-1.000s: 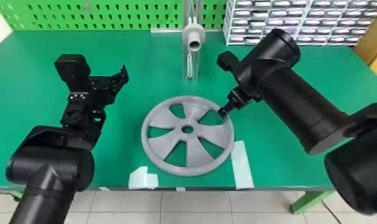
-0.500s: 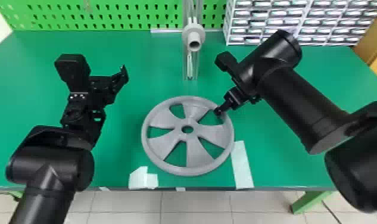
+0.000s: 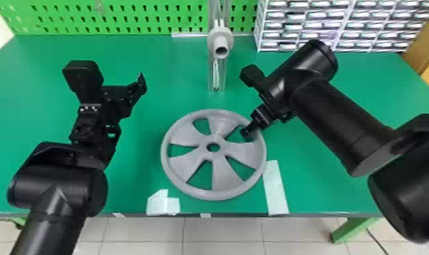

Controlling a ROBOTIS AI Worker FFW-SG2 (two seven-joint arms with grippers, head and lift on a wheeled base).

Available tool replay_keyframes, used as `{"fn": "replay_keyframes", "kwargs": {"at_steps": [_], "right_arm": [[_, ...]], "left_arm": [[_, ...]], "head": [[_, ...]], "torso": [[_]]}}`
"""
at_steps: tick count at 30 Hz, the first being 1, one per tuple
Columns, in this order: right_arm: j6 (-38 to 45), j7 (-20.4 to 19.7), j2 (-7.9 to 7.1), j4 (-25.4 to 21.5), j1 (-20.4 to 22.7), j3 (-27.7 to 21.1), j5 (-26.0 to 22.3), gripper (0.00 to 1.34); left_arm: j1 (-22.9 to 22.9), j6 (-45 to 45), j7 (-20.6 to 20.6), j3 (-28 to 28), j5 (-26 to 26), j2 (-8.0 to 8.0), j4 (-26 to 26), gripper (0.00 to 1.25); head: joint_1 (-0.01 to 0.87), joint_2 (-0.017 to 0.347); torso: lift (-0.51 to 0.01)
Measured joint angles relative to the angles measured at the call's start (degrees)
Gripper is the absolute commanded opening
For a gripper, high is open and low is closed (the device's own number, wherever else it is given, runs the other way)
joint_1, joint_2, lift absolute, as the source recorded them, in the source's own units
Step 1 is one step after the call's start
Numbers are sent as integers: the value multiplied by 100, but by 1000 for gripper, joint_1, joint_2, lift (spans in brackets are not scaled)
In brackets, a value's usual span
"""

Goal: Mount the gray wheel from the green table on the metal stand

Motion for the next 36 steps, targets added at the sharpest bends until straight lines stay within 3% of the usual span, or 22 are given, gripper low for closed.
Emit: {"fn": "replay_keyframes", "kwargs": {"at_steps": [6,11,16,21,25,31,36], "right_arm": [[-2,-15,0,31,-3,57,-41,845],[1,-27,0,49,-4,66,-51,813],[1,-56,0,51,-4,64,-60,660],[1,-93,0,51,-4,57,-73,603],[-10,-173,0,50,-4,52,-108,370],[-33,-339,0,-21,3,44,-172,247],[-32,-389,0,-63,12,86,-175,236]], "left_arm": [[-7,0,0,-5,0,0,2,1012],[-11,0,0,-9,0,7,2,1012],[-11,0,0,-15,5,17,4,1012],[-16,0,0,-23,2,18,7,1012],[-15,0,0,-26,2,22,8,1012],[-1,0,0,-35,9,41,8,1012],[2,-1,0,-43,19,54,8,1012]], "head": [[867,52],[867,52],[867,52],[867,52],[867,52],[867,52],[867,52]], "torso": [[-100],[-100],[-100],[-100],[-100],[-100],[-100]]}}
